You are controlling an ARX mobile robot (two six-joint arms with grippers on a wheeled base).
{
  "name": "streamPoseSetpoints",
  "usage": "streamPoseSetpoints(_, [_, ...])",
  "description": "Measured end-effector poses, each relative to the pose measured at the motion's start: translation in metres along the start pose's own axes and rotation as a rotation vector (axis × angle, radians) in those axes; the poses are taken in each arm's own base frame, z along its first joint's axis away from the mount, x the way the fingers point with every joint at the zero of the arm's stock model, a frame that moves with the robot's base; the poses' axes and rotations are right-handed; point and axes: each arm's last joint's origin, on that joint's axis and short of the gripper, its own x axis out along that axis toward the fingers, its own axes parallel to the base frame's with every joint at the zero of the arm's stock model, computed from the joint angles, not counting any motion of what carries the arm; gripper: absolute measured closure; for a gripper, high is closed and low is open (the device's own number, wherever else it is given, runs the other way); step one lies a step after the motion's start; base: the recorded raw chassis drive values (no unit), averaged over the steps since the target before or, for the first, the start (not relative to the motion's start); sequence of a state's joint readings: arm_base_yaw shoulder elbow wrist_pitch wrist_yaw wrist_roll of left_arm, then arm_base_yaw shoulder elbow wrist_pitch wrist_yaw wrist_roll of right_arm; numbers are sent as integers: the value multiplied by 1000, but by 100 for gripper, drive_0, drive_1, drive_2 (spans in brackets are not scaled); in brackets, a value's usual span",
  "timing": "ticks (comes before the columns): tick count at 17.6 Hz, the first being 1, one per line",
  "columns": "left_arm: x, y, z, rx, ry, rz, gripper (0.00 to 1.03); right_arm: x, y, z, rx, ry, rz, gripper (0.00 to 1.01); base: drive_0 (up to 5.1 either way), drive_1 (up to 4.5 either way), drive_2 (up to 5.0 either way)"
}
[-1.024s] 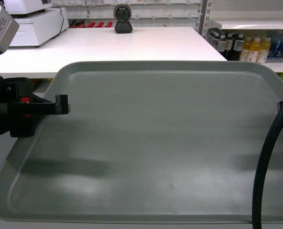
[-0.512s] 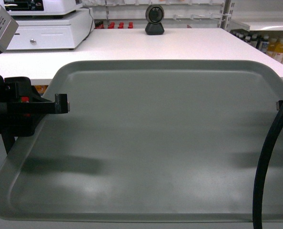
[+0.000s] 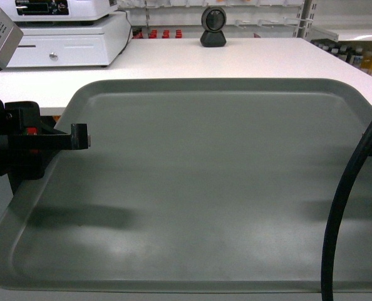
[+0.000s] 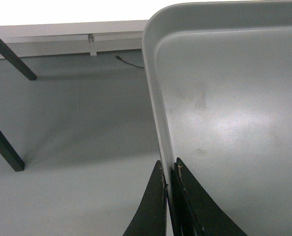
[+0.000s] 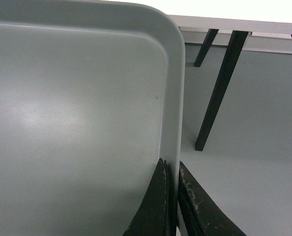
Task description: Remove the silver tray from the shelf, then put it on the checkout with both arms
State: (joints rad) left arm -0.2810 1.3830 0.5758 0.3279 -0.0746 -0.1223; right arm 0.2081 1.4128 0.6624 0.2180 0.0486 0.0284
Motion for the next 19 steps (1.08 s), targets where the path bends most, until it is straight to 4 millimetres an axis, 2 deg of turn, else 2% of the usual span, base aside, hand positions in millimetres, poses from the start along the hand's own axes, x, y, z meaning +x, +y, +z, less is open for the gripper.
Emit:
streamPoseSetpoints(13, [0,0,0,0,1,2,100,1,0,0,7,-34,13,98,0,0,0])
streamPoseSetpoints(14, [0,1,0,-2,6,26,100,3,-1,0,21,-134,71,98,0,0,0])
streamPoseSetpoints(15, [0,-5,1,21,39,136,100,4,0,3,19,-182,109,98,0,0,0])
streamPoseSetpoints(16, [3,-9,3,45,26,249,100,6,3,5,15,-206,122,99,0,0,0])
streamPoseSetpoints(19, [3,-11,17,79,-38,368,100,7,5,6,38,-201,142,99,0,0,0])
